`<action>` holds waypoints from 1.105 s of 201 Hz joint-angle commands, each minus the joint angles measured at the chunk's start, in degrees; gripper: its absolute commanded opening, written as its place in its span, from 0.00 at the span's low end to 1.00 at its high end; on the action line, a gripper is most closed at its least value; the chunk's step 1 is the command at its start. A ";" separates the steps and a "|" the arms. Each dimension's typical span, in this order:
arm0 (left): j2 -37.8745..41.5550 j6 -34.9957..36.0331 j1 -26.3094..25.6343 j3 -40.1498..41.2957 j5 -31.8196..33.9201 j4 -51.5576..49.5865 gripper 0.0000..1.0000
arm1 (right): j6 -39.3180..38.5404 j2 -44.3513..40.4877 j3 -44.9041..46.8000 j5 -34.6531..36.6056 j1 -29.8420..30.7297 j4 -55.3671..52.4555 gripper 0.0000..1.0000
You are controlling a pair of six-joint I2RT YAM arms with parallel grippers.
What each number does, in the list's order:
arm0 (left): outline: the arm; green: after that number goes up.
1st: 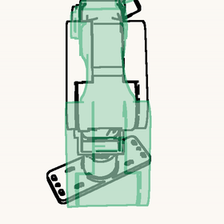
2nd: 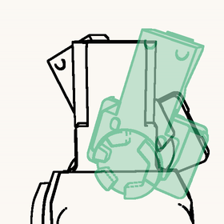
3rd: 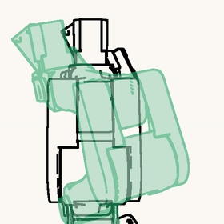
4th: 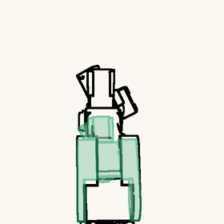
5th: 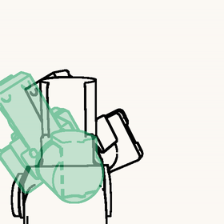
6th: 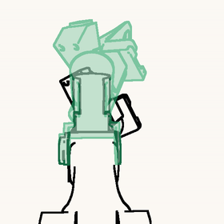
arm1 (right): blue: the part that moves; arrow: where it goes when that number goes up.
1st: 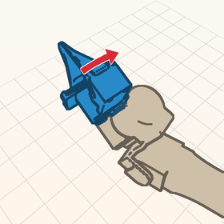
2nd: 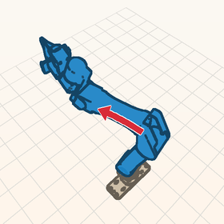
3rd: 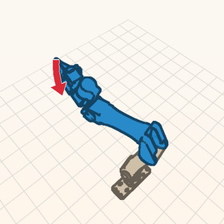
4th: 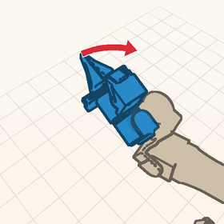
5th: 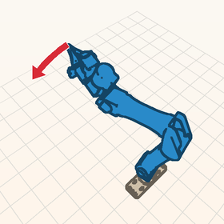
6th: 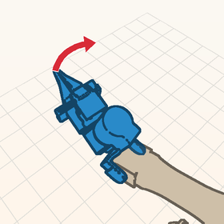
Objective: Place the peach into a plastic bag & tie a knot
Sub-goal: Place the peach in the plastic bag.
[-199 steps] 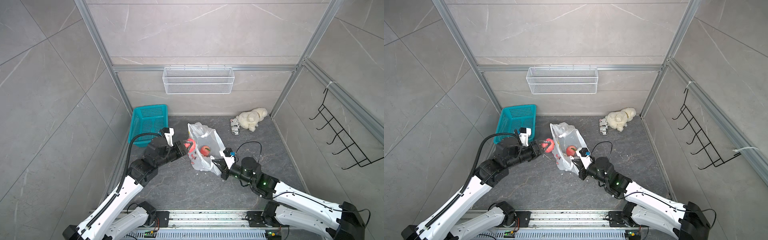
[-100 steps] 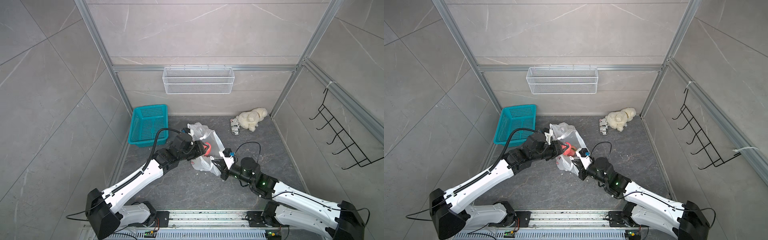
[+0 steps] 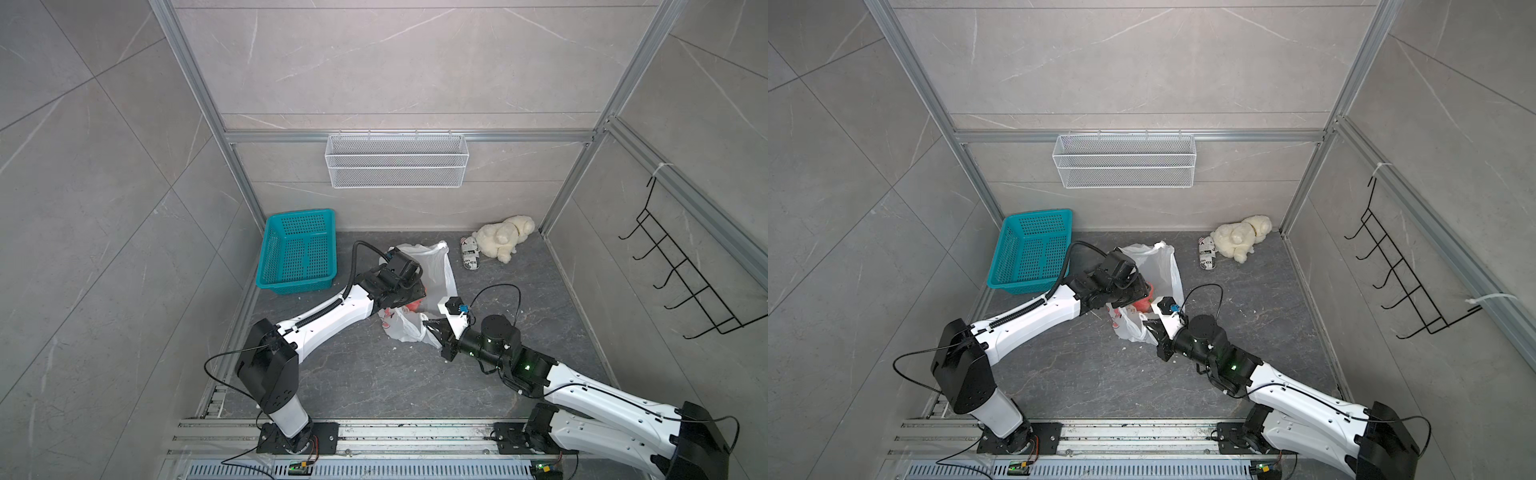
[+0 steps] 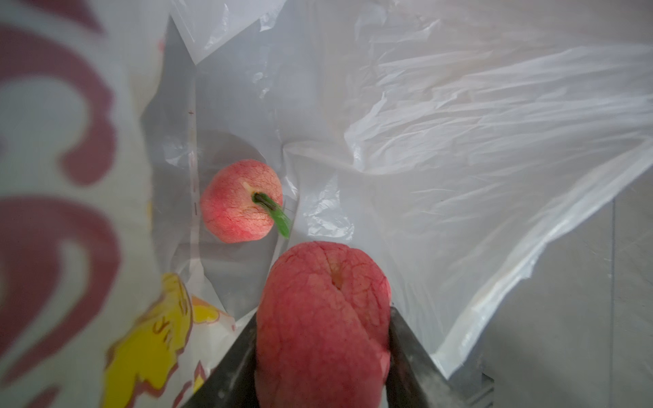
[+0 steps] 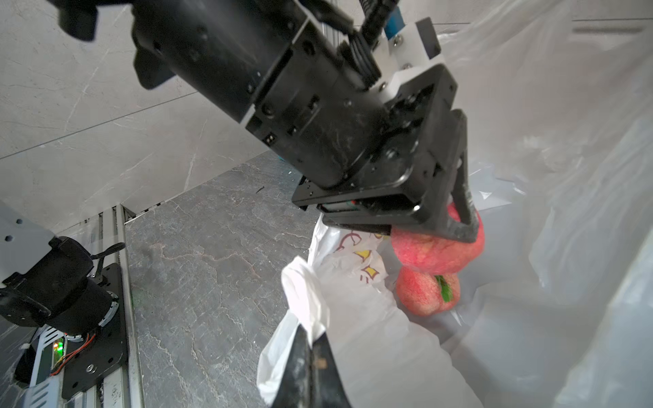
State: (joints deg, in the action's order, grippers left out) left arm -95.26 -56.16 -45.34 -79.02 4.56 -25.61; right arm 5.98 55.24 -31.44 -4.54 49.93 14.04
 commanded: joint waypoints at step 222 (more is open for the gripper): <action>25.24 27.58 -8.31 -2.68 -9.39 -10.19 0.98 | 0.68 -2.06 3.53 4.72 0.40 5.24 0.00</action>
State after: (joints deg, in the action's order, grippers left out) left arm -69.47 -36.60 -53.87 -75.81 0.91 -30.59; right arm 6.42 54.57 -29.04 -0.16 49.93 16.84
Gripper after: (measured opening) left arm 0.973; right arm 0.040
